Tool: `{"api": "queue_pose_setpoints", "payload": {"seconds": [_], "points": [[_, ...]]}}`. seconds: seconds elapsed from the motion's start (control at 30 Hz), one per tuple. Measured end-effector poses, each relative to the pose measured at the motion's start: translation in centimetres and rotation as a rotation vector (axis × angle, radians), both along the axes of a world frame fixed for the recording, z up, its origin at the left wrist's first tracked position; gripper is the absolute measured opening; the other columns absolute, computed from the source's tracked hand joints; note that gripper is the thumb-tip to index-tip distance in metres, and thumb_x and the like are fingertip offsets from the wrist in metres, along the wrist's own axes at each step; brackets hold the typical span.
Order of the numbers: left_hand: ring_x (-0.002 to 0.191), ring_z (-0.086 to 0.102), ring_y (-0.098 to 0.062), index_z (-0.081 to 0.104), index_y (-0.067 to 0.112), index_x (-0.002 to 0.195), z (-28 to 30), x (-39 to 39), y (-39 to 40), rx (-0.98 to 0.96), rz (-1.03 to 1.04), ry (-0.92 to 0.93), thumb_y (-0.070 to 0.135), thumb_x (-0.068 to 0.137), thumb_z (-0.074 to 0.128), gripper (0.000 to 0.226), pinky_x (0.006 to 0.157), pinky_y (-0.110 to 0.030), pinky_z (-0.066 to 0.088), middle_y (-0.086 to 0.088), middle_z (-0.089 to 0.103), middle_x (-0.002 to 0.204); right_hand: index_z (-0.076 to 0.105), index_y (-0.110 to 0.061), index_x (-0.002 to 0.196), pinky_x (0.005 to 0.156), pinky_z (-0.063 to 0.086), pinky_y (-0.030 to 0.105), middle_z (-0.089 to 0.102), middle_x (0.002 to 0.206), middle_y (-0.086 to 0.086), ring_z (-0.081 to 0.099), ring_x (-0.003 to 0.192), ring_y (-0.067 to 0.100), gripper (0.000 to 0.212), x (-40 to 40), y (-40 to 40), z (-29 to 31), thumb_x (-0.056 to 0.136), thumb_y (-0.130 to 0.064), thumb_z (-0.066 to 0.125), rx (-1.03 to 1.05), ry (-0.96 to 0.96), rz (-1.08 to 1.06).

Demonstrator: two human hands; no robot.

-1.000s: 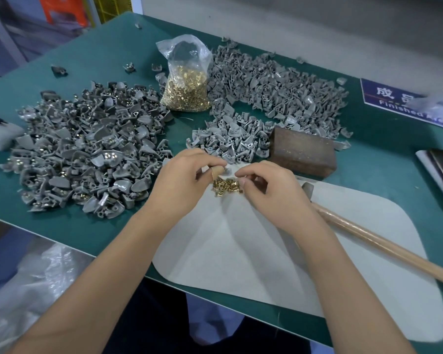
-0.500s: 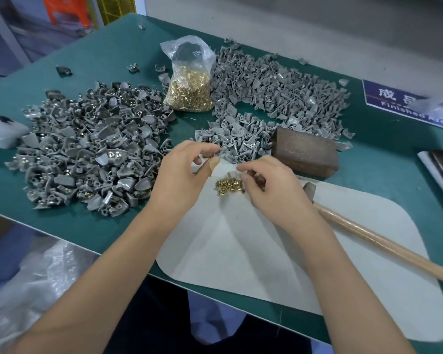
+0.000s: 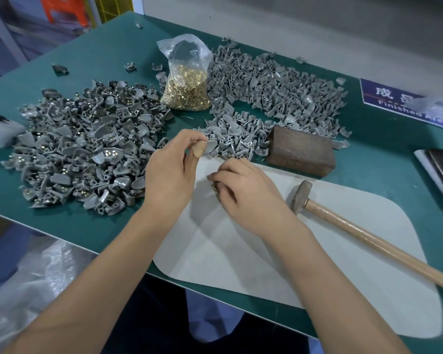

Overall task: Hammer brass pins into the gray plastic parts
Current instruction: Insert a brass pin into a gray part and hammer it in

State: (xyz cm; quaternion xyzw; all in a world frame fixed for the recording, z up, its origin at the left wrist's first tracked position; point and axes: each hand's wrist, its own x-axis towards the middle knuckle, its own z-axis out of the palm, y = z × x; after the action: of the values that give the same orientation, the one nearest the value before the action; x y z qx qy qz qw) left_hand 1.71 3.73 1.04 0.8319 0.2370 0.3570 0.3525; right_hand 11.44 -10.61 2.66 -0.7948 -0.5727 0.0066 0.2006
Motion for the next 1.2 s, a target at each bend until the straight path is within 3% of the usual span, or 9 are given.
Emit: {"api": "queue_pose_setpoints", "payload": {"seconds": [0.1,0.2,0.43,0.7,0.87,1.0,1.1,1.2], "points": [[0.072,0.066,-0.007,0.058,0.037,0.11,-0.2,0.1,-0.2,-0.055,-0.053,0.051,0.038,0.106,0.051,0.008,0.071,-0.042,0.054,0.023,0.073,0.087,0.077,-0.012,0.108,0.085,0.049,0.045,0.064,0.102,0.006,0.059,0.099,0.03,0.019,0.1,-0.7,0.1,0.097,-0.013,0.061,0.042,0.024,-0.012],[0.079,0.07,-0.009,0.062,0.031,0.107,-0.3,0.2,-0.3,-0.111,-0.127,0.03,0.035,0.104,0.055,0.008,0.075,-0.039,0.055,0.02,0.073,0.086,0.078,-0.015,0.105,0.084,0.049,0.045,0.064,0.098,0.003,0.059,0.099,0.028,0.015,0.0,-1.1,0.1,0.097,-0.016,0.065,0.051,0.033,-0.022],[0.074,0.058,-0.009,0.063,0.04,0.101,-0.3,0.3,-0.5,-0.048,-0.114,0.046,0.043,0.094,0.065,0.007,0.067,-0.009,0.042,0.026,0.066,0.088,0.078,-0.018,0.106,0.089,0.048,0.046,0.066,0.098,0.0,0.059,0.1,0.026,0.016,0.2,-1.5,0.5,0.092,-0.014,0.071,0.067,0.111,-0.017],[0.076,0.055,-0.012,0.062,0.032,0.102,-0.1,0.3,-0.3,-0.021,-0.146,0.063,0.02,0.093,0.065,0.015,0.067,-0.011,0.041,0.015,0.06,0.095,0.075,-0.015,0.107,0.09,0.046,0.047,0.065,0.091,-0.006,0.059,0.096,0.023,0.019,0.2,-1.3,0.3,0.088,-0.01,0.072,0.11,0.129,-0.067],[0.074,0.055,-0.015,0.061,0.036,0.107,-0.3,0.4,-0.3,-0.004,-0.174,0.084,0.022,0.094,0.065,0.02,0.065,-0.016,0.045,0.013,0.06,0.096,0.074,-0.016,0.108,0.088,0.044,0.046,0.062,0.093,-0.006,0.054,0.095,0.021,0.022,0.0,-1.2,-0.1,0.089,-0.009,0.068,0.121,0.075,-0.065],[0.076,0.055,-0.012,0.065,0.032,0.115,-0.3,0.4,-0.3,-0.012,-0.165,0.071,0.022,0.094,0.066,0.023,0.068,-0.009,0.04,0.012,0.062,0.095,0.068,-0.01,0.123,0.091,0.046,0.032,0.056,0.107,0.003,0.055,0.102,0.018,0.026,0.4,-1.6,-0.1,0.102,-0.005,0.053,0.262,0.212,-0.145],[0.078,0.057,-0.012,0.067,0.031,0.114,0.0,0.4,-0.5,-0.005,-0.152,0.083,0.025,0.094,0.066,0.021,0.071,-0.008,0.039,0.014,0.063,0.095,0.069,-0.011,0.114,0.089,0.04,0.012,0.056,0.108,0.003,0.054,0.1,0.004,0.022,0.9,-1.8,0.4,0.105,-0.006,0.049,0.375,0.308,-0.215],[0.08,0.058,-0.009,0.064,0.034,0.108,0.2,0.2,-0.5,-0.02,-0.154,0.09,0.024,0.092,0.067,0.019,0.07,-0.008,0.039,0.023,0.061,0.092,0.07,-0.011,0.108,0.088,0.039,0.009,0.059,0.106,0.003,0.055,0.098,0.003,0.019,1.3,-2.0,0.6,0.105,-0.006,0.052,0.381,0.341,-0.22]]}}
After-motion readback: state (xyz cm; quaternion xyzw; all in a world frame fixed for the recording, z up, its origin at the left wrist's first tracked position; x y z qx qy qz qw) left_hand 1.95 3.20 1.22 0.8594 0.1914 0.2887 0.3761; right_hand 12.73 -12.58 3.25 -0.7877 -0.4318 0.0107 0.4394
